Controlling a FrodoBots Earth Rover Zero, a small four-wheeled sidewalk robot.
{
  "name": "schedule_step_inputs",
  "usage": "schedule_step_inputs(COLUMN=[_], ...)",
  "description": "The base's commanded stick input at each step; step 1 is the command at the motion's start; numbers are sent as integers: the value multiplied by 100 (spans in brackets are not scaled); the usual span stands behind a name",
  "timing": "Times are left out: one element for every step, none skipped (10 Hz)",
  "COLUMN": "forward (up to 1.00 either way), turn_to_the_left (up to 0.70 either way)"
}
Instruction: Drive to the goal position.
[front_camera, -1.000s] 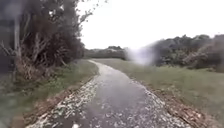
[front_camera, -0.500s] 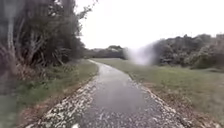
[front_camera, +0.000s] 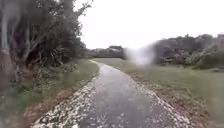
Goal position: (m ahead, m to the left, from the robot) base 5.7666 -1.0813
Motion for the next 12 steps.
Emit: schedule_step_inputs(forward=[50,50,50,50,50,50,50,50,50,50,50,50], turn_to_the_left=[0,0,0,0,0,0,0,0,0,0,0,0])
